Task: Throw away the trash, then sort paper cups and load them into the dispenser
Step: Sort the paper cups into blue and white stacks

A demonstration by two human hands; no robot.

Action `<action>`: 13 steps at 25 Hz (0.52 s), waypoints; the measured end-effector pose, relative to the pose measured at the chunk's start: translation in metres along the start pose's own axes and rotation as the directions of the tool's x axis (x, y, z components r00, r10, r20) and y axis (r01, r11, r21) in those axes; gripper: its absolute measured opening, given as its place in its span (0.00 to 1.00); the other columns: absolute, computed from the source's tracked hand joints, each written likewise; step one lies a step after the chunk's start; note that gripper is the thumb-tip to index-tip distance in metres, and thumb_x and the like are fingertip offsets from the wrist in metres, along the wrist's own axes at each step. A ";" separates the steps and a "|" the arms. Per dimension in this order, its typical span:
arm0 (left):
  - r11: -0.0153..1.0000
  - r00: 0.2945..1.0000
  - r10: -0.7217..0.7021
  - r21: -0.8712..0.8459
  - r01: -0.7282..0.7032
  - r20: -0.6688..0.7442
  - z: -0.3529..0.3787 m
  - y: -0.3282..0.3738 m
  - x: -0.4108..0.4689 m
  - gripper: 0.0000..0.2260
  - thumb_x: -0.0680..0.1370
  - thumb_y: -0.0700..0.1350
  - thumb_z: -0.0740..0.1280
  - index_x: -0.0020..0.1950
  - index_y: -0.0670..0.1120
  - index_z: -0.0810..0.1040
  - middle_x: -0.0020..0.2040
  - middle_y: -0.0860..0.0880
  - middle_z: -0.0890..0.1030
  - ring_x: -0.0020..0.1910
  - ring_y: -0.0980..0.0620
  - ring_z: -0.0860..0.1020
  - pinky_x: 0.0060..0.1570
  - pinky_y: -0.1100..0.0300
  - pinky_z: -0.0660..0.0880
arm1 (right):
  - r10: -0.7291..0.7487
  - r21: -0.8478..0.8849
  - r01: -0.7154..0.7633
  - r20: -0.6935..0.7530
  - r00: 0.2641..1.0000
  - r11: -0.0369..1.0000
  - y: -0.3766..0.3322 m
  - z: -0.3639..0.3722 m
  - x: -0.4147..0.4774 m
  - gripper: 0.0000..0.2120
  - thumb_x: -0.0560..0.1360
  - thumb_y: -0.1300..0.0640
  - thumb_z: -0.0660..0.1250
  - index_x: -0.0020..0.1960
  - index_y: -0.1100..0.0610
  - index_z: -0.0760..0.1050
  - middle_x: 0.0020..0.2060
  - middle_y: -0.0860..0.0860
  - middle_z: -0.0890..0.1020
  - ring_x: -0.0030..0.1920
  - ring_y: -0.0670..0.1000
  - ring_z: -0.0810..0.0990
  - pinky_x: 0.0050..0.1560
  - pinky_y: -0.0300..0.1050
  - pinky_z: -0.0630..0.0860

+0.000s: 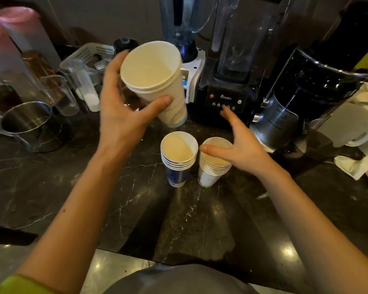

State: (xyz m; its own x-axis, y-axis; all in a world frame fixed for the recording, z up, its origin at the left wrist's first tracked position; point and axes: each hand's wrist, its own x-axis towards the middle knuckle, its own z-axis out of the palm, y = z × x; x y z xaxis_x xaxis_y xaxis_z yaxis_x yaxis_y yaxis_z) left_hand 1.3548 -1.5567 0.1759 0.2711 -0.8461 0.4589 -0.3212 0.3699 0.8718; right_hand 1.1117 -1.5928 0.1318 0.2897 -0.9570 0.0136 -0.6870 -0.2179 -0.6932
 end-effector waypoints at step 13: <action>0.979 0.832 -0.137 0.204 0.030 0.537 0.092 -0.030 -0.023 0.41 0.67 0.51 0.79 0.75 0.50 0.61 0.67 0.55 0.74 0.66 0.56 0.73 0.66 0.52 0.73 | 0.176 0.268 -0.206 0.129 0.976 0.941 0.088 0.033 -0.043 0.62 0.56 0.30 0.77 0.79 0.51 0.52 0.76 0.49 0.66 0.75 0.47 0.64 0.74 0.55 0.64</action>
State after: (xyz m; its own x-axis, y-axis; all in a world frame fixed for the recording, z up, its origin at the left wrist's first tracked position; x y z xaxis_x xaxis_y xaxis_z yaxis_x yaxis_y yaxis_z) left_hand 1.2749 -1.5834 0.1229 -0.2178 -0.9611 0.1701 -0.4913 0.2585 0.8317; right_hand 1.0608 -1.5649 0.0469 0.2478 -0.9475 -0.2022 -0.5278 0.0429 -0.8483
